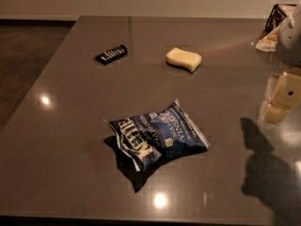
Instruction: Move blue chip bag near rxbar chocolate
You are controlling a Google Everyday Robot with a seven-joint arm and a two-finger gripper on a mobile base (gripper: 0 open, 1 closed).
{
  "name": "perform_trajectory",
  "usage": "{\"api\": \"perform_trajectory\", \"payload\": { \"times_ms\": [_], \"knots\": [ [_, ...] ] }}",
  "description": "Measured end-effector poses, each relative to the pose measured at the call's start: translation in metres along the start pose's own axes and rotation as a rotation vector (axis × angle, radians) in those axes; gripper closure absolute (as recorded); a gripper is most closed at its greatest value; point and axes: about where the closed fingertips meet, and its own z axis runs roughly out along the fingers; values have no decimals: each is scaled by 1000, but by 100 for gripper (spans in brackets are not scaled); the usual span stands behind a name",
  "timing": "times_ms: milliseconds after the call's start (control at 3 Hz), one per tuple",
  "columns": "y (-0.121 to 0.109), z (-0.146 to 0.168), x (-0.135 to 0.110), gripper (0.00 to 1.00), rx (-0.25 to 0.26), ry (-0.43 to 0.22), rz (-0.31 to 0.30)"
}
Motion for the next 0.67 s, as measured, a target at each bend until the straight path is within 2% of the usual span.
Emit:
{"api": "perform_trajectory", "payload": {
  "times_ms": [333, 667],
  "knots": [
    [0, 0, 0, 0, 0, 0, 0],
    [5, 13, -23, 0, -42, -26, -41]
  ]
}}
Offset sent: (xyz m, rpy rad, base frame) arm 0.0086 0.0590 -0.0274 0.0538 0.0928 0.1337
